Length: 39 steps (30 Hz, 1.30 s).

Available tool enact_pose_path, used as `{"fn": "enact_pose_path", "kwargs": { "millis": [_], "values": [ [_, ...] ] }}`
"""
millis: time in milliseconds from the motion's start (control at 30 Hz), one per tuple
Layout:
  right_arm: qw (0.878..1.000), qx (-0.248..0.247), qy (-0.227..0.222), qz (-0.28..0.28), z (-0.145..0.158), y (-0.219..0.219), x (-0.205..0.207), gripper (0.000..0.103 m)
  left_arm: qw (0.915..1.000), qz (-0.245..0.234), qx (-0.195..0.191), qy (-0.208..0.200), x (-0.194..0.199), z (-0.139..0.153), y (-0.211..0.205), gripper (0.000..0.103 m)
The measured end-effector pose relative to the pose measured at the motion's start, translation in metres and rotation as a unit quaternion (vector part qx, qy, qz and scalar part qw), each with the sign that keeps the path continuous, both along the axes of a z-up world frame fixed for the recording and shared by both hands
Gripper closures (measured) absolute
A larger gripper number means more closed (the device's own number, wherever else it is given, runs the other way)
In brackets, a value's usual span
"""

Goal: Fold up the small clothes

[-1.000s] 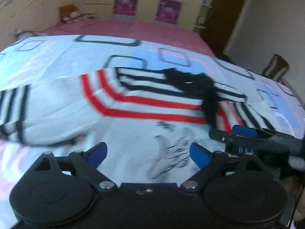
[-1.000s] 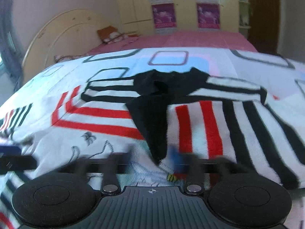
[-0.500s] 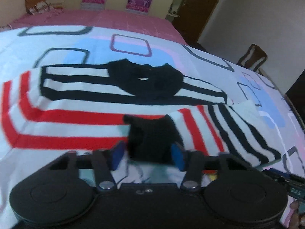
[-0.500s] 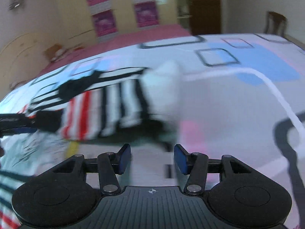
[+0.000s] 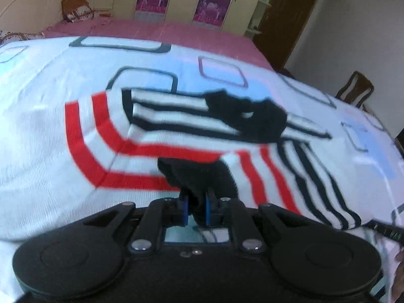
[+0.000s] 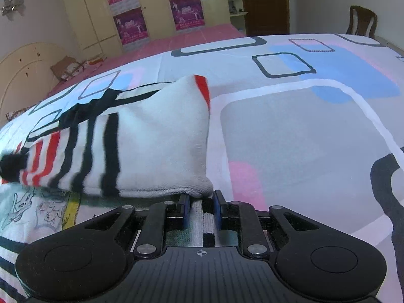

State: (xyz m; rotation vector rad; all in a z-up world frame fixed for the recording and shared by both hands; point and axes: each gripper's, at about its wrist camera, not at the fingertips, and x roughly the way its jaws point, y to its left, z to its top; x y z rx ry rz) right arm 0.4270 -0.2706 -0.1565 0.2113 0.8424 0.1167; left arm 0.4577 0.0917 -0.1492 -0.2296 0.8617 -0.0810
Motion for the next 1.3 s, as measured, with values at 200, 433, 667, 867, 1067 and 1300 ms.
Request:
{"fn": "enact_pose_path", "kwargs": {
  "millis": [200, 433, 667, 867, 1067, 1300],
  "values": [
    [1.000, -0.005, 0.002, 0.010, 0.004, -0.001, -0.002, 0.084, 0.9998, -0.005, 0.018, -0.004, 0.003, -0.005, -0.008, 0.084],
    [0.999, 0.024, -0.046, 0.001, 0.034, -0.011, -0.021, 0.084, 0.9965, 0.003, 0.064, -0.054, -0.027, 0.025, -0.013, 0.051],
    [0.994, 0.040, -0.010, 0.098, 0.019, 0.064, 0.016, 0.084, 0.9924, -0.095, 0.066, -0.042, 0.002, 0.004, -0.101, 0.047],
    [0.999, 0.045, 0.005, 0.029, 0.011, 0.013, 0.018, 0.094, 0.9927, -0.071, 0.092, -0.032, 0.001, -0.009, -0.060, 0.044],
    [0.997, 0.031, -0.016, 0.071, 0.019, 0.047, 0.045, 0.094, 0.9882, -0.107, 0.099, -0.046, 0.026, -0.006, -0.100, 0.039],
    [1.000, -0.015, -0.012, 0.003, 0.007, 0.022, 0.130, 0.094, 0.9868, -0.125, 0.096, -0.036, 0.082, -0.017, -0.117, 0.034]
  ]
}}
